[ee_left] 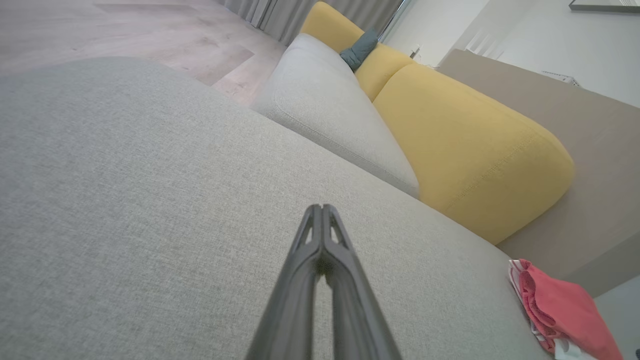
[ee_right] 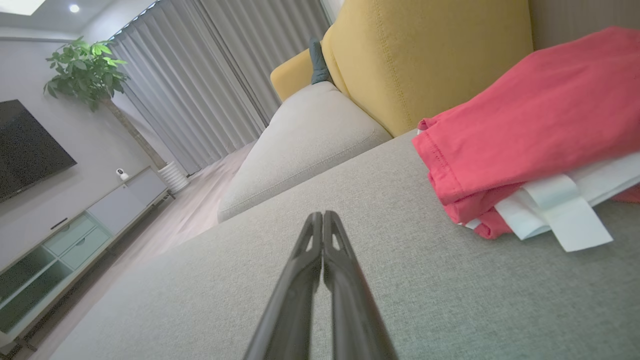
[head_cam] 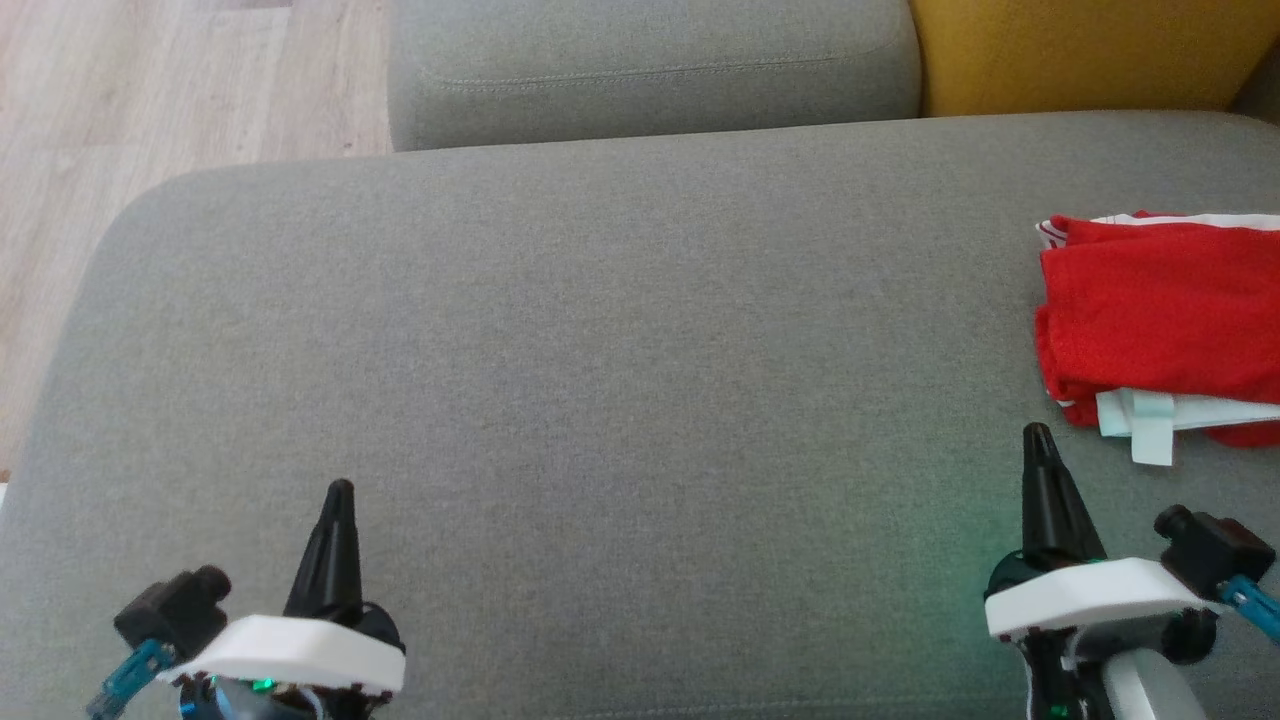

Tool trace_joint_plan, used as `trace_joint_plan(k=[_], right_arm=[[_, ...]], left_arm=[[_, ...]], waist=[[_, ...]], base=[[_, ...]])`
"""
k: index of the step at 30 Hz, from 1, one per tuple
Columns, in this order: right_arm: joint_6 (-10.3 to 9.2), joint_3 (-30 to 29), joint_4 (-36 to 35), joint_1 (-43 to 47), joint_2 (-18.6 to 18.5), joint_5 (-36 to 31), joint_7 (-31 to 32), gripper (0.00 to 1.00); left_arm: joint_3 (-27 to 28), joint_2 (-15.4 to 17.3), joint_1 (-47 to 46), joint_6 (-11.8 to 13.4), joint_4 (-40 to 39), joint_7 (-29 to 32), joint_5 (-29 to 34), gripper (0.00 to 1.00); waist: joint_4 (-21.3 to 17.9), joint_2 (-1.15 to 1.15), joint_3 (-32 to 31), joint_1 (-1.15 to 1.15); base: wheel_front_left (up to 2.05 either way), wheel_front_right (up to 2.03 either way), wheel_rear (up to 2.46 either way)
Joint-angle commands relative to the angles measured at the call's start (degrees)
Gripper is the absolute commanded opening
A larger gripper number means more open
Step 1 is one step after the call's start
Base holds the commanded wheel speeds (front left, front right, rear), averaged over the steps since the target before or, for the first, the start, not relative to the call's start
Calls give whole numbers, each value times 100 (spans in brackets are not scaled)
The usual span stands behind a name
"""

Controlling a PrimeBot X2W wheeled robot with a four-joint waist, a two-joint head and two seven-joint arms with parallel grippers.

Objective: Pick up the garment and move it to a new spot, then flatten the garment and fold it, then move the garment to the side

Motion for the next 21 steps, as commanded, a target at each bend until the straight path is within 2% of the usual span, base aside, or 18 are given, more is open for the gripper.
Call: trace_joint_plan(k=[1, 21], right_arm=[[-1, -3, -212, -265, -67, 129, 22, 0], [-2, -123, -247, -299, -94, 1434, 328, 0]], left_arm=[[101, 52, -291, -33, -160, 19, -101, 0], [288, 78, -439, -97, -57, 336, -1278, 0]], waist=[[0, 0, 0, 0], [6, 0, -3, 0]], base=[[0, 0, 0], [0, 0, 0]])
